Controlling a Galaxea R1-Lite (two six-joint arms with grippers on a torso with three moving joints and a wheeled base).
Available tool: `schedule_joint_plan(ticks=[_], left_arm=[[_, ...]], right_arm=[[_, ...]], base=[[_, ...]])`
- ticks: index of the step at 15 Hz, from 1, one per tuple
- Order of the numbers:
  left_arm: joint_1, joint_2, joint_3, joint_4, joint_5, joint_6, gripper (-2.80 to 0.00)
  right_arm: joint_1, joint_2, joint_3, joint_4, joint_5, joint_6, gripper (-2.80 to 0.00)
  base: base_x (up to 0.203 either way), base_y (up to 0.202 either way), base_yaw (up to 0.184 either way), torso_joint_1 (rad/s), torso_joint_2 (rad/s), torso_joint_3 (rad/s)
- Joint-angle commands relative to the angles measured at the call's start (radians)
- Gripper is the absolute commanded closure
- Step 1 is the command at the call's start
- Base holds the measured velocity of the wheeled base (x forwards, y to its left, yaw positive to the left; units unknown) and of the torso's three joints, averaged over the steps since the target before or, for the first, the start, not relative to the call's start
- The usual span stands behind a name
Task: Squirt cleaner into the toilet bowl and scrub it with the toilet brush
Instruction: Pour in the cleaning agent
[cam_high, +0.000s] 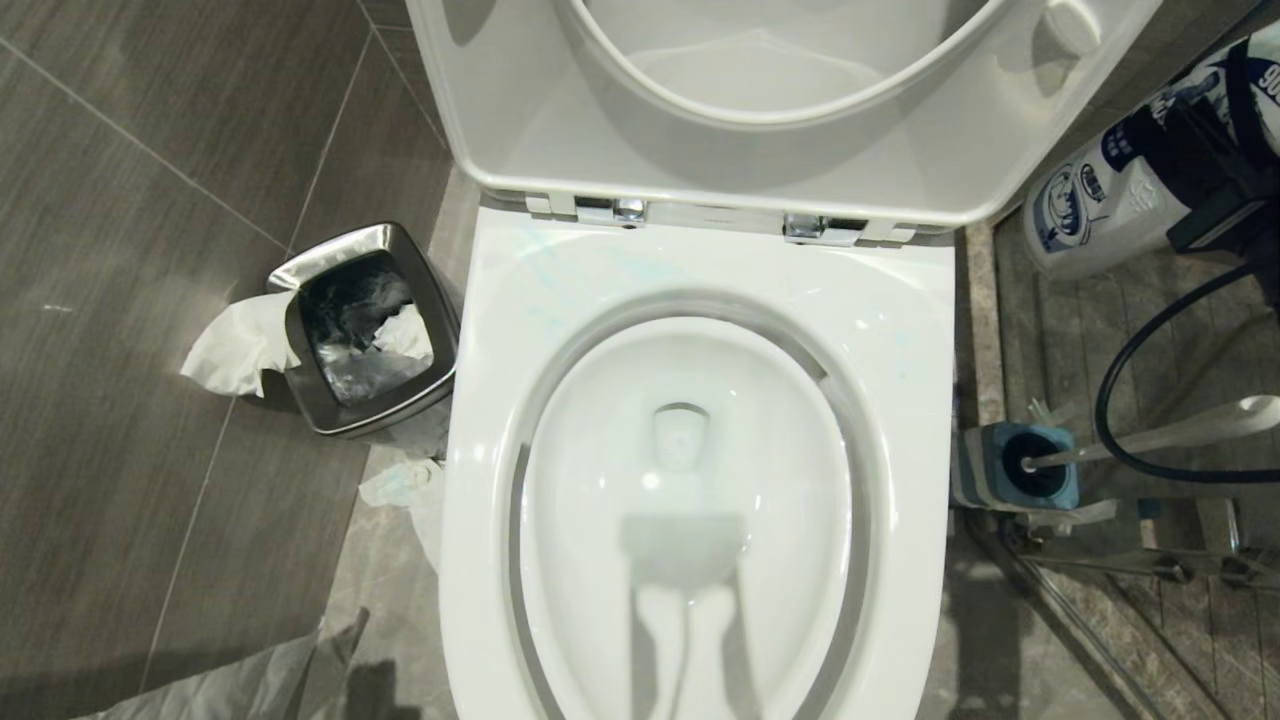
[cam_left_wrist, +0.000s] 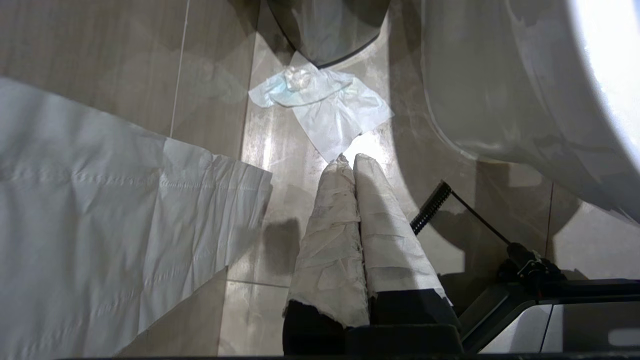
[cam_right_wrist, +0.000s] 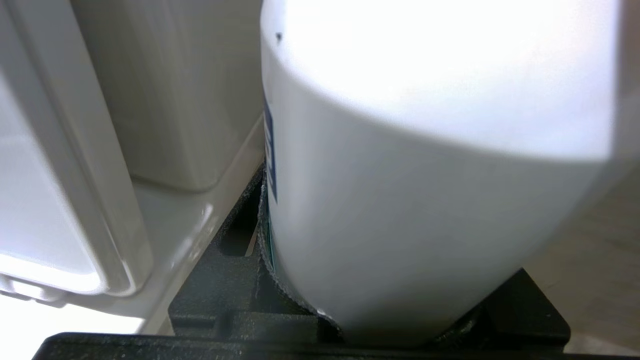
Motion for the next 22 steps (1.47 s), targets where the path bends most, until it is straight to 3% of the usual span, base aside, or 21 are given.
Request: schedule_joint_plan(ticks=[1, 9, 17, 22], left_arm=[[0.001, 0.001, 0.0, 0.001, 0.0, 0.0, 0.0], [0.001, 0.001, 0.0, 0.001, 0.0, 0.001, 0.0], [0.001, 0.001, 0.0, 0.001, 0.0, 0.003, 0.0], [0.001, 0.001, 0.0, 0.001, 0.0, 0.001, 0.0]], right_arm=[[-0.01, -0.011, 0.009, -0.009, 0.001, -0.002, 0.0], [-0.017, -0.023, 0.103, -0.009, -0.008, 0.001, 0.0], [-0.017, -0.175, 0.125, 0.305, -0.024, 0.001, 0.0], [-0.014, -0.213, 0.137, 0.398, -0.019, 0.02, 0.0]], base=[[0.0, 0.0, 0.0, 0.002, 0.0, 0.197], [0.0, 0.0, 0.0, 0.004, 0.0, 0.202], [0.0, 0.0, 0.0, 0.0, 0.0, 0.205], [0.0, 0.0, 0.0, 0.001, 0.0, 0.165]])
